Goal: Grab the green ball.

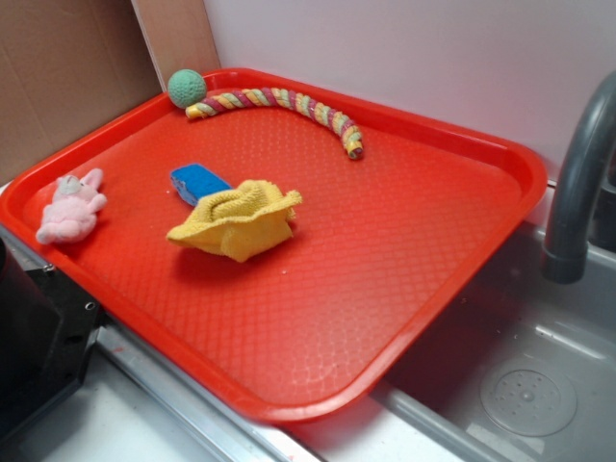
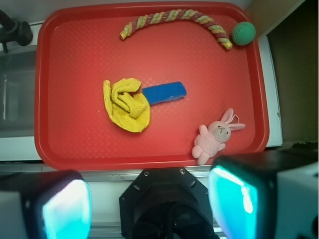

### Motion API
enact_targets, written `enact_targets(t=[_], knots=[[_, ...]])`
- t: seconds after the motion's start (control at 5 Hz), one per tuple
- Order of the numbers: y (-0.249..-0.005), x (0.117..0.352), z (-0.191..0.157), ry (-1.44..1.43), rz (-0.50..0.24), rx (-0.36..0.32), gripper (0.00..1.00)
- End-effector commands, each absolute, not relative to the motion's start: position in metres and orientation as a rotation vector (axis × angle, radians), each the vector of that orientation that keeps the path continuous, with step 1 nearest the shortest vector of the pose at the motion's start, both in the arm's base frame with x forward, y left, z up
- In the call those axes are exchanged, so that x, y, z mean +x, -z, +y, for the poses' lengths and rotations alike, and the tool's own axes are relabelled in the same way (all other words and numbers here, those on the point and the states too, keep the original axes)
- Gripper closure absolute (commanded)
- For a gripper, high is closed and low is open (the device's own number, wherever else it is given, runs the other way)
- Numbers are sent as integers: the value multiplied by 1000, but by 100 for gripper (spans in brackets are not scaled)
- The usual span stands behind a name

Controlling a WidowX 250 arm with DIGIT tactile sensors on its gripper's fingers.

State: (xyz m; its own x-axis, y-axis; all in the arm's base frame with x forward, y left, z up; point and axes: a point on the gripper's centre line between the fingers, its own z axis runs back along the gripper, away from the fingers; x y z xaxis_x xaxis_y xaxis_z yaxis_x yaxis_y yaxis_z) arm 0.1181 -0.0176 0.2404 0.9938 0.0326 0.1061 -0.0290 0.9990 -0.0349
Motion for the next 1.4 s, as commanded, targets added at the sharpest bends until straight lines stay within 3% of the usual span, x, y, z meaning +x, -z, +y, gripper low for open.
enact_targets(t=[0.0,0.2,0.4,0.6,1.2], knots=[[-240,118,-18,-31,-107,-33,0],[-217,147,0,-197,-87,2,0],[-219,176,15,-347,-195,22,0],[-204,197,38,-569,-263,142,0],[-204,197,38,-569,-263,142,0]])
